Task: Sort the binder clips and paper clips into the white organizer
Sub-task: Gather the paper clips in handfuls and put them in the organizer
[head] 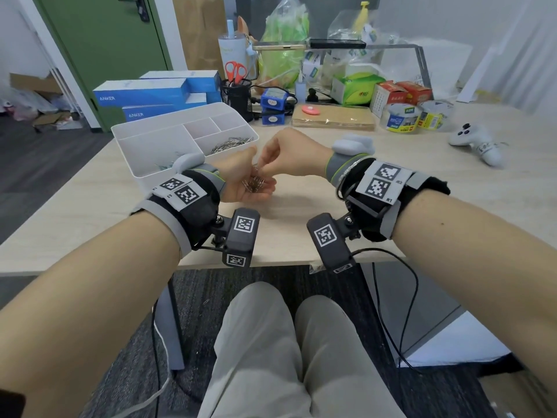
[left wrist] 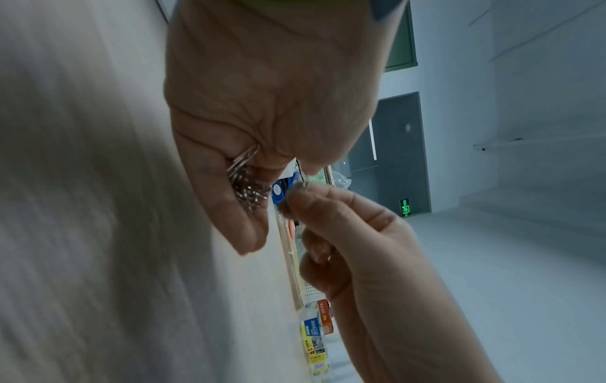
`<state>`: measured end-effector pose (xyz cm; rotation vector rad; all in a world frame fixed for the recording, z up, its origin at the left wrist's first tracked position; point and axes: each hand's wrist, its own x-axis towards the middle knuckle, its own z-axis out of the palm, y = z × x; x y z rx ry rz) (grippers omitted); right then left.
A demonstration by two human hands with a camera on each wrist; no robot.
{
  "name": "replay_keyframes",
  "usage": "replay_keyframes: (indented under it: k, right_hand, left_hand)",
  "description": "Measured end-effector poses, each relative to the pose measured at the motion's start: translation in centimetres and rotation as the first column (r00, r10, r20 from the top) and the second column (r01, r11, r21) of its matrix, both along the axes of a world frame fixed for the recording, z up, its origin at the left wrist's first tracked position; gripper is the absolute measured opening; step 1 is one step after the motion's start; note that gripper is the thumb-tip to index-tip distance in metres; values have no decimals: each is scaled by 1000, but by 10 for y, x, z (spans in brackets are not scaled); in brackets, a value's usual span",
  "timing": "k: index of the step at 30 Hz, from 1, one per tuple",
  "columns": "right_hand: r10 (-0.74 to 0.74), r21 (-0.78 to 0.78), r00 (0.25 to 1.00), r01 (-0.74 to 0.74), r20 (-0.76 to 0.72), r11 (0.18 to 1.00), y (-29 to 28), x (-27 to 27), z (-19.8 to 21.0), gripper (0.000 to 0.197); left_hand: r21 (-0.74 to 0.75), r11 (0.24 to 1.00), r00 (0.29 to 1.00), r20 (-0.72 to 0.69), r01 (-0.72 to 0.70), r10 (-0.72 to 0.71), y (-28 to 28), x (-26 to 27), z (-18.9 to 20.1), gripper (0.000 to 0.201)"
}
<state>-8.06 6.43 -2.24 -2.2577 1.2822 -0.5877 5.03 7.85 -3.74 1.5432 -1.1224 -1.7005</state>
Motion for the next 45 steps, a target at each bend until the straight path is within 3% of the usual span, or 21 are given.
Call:
replay_keyframes:
  k: [4,7,10,16,18,21,29,32,34,36,38,42,45]
  right_hand:
    - [79,-5,997,-79,10,997,-6,7,2,12]
    - [6,-29,994,-2,114,1000,-17,8,9,14]
    - [-98,-41,986,104,136,994,-30,7,16,20]
    - [-141,-63,990,143,31,988,-54,21,16,16]
    - [-139,-49,990,141,33,989,-63,27,12,17]
    - [-130,-50,991,131,30,990,-71,32,3,18]
    - [-112,-75,992,116,52,990,-75,33,-4,17]
    - [-103,-86,994,106,44,991,-72,33,-4,15]
    - [-92,-96,995,96,46,991,-70,32,-5,15]
    - [-88,-150,995,95,54,984,-68,33,-7,14]
    - [-81,-195,997,83,20,977,-65,35,-7,14]
    - [-57,-157,996,45,-73,987,-61,41,-8,21]
    - [-76,-169,989,54,-125,984,-60,43,-6,23]
  left_hand:
    - [-64,998,1000,5,16,-16,-2,4,6,46]
    - [-118,993,995,87,-31,41,-12,15,9,37]
    - [-132,986,985,130,-99,117,-26,27,19,38]
    - [-229,945,943,184,-232,276,-54,42,42,41]
    - [-344,914,887,322,-217,332,-61,40,43,44]
    - [-518,843,747,501,-146,437,-76,45,32,48]
    - [-551,781,797,311,-293,518,-84,42,23,42]
    - [-567,791,785,372,-230,495,-77,40,24,35]
    - [-588,800,700,520,-123,489,-69,40,26,26]
    - [-566,824,532,694,-14,486,-58,40,30,20]
    - [-490,871,448,787,39,423,-50,44,36,23]
    - [-243,970,564,800,-10,206,-30,60,45,20]
    - [-189,982,520,841,24,149,-19,70,46,16]
